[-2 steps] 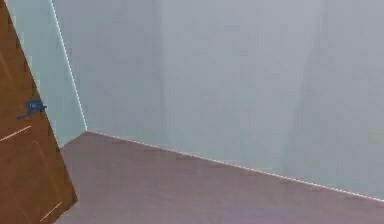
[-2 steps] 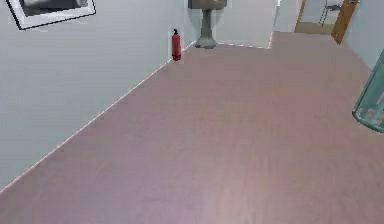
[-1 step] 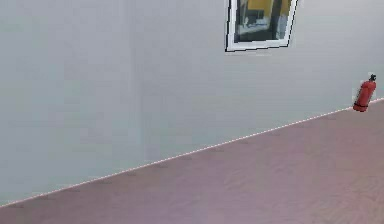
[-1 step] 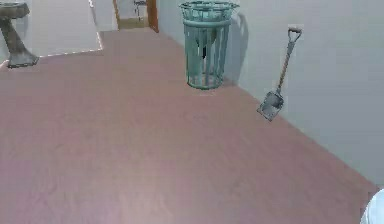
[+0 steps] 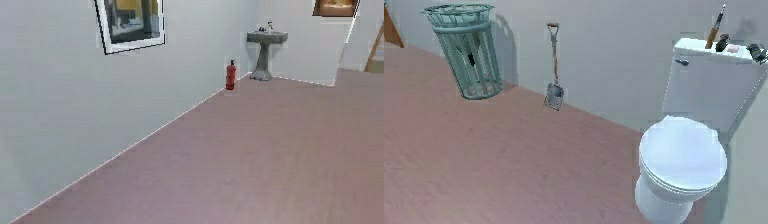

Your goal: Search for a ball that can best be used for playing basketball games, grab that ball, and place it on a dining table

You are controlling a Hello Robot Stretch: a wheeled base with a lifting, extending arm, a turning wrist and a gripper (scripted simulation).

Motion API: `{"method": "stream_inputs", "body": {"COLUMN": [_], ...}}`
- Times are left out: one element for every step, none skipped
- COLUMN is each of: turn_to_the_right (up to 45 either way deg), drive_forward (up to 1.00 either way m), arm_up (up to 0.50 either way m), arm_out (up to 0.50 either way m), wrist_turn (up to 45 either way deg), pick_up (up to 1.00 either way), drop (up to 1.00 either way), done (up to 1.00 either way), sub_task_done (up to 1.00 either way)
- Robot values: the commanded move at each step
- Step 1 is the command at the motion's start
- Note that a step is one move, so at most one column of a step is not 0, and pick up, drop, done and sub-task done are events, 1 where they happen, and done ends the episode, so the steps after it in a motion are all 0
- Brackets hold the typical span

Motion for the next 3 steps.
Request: {"method": "stream_inputs", "body": {"turn_to_the_right": [0.0, -45.0, -45.0], "drive_forward": [0.25, 0.0, 0.0], "arm_up": [0.0, 0.0, 0.0], "arm_out": [0.0, 0.0, 0.0], "wrist_turn": [0.0, 0.0, 0.0], "pick_up": [0.0, 0.0, 0.0], "drop": [0.0, 0.0, 0.0], "done": [0.0, 0.0, 0.0], "sub_task_done": [0.0, 0.0, 0.0]}}
